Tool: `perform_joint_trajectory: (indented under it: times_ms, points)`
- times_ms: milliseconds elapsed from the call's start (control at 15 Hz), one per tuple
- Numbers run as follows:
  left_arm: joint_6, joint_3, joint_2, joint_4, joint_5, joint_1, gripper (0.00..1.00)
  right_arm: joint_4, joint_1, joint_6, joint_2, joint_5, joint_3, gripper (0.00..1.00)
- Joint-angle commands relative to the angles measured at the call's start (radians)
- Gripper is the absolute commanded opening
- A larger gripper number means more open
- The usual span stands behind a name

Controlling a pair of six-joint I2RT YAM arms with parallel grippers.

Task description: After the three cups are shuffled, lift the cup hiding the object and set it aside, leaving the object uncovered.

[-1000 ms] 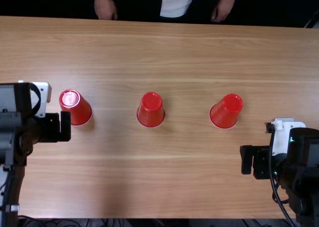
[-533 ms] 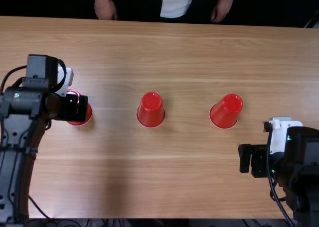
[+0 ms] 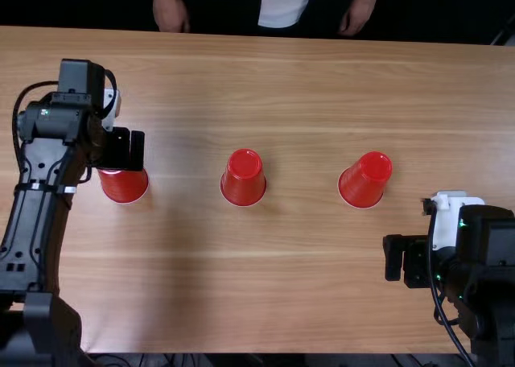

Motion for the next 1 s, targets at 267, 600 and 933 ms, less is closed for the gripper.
perform_joint_trajectory:
  times_ms: [267,600,933]
  points:
    - [-0.039,0.033,0.087,-0.004,-0.031,-0.007,1.00,0.000,-0.007,0.008,0.004,-0.007,-0.017,1.00]
    - [-0.041,0.032,0.129,-0.006,-0.029,-0.008,1.00,-0.002,-0.007,0.006,0.029,-0.007,-0.017,1.00]
    - [-0.041,0.026,0.165,-0.002,-0.027,-0.007,0.91,-0.002,-0.007,0.006,0.048,-0.007,-0.014,1.00]
